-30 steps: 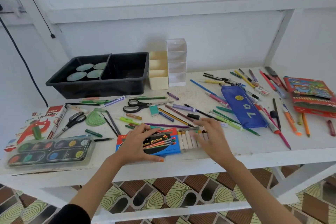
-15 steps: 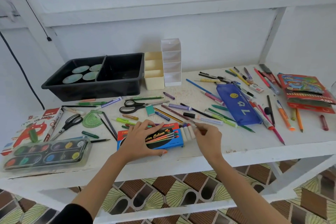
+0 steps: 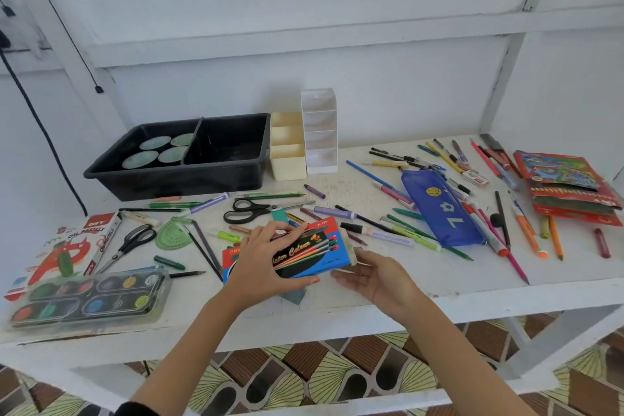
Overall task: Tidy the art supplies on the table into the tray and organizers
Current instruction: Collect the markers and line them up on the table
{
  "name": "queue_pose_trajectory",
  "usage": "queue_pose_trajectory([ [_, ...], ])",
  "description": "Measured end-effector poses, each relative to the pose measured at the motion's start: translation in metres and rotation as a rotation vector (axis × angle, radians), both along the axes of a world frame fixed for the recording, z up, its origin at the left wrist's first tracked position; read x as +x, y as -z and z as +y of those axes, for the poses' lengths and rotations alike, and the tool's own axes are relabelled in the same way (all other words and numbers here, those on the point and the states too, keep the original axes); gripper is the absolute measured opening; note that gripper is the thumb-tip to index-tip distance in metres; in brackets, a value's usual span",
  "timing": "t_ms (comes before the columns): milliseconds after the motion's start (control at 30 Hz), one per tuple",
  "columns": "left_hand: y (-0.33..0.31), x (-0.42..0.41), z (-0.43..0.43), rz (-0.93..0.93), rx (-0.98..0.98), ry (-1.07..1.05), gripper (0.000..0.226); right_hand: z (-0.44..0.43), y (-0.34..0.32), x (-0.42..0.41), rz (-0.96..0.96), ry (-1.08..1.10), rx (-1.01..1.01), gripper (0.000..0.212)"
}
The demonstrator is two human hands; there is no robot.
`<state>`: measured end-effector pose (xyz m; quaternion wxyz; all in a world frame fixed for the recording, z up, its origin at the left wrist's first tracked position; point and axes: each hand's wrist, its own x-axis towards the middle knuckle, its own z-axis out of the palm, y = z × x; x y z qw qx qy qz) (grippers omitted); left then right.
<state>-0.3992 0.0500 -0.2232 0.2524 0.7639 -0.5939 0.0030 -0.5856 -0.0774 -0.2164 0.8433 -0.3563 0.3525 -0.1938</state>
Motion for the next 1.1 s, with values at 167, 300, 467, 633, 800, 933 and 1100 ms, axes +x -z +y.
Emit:
queue_pose_trajectory([
  [167, -0.002, 0.0, -0.003, -0.013, -0.01, -0.032, 0.094, -0.005, -0.01, -0.001, -0.06, 0.033, -0.07, 0.016],
  [300, -0.001, -0.002, -0.005, -0.042, -0.024, -0.047, 0.095, -0.004, -0.013, 0.0, -0.016, 0.017, -0.225, 0.016],
  [467, -0.002, -0.006, -0.007, -0.098, -0.043, -0.075, 0.096, 0.001, -0.015, 0.004, -0.055, 0.079, -0.101, 0.019],
  [633, -0.003, -0.007, -0.006, -0.135, -0.101, -0.077, 0.088, -0.001, -0.02, 0.006, -0.058, 0.085, 0.015, 0.017],
  [800, -0.001, -0.007, -0.007, -0.172, -0.095, -0.095, 0.086, -0.004, -0.021, 0.012, -0.005, 0.087, 0.025, 0.014],
  [933, 0.0, -0.009, -0.006, -0.19, -0.084, -0.113, 0.088, -0.002, -0.021, 0.015, 0.016, 0.102, -0.04, 0.01],
  [1100, 0.0, -0.007, -0.005, -0.211, -0.083, -0.097, 0.084, 0.001, -0.019, 0.018, 0.06, 0.162, -0.096, 0.004],
])
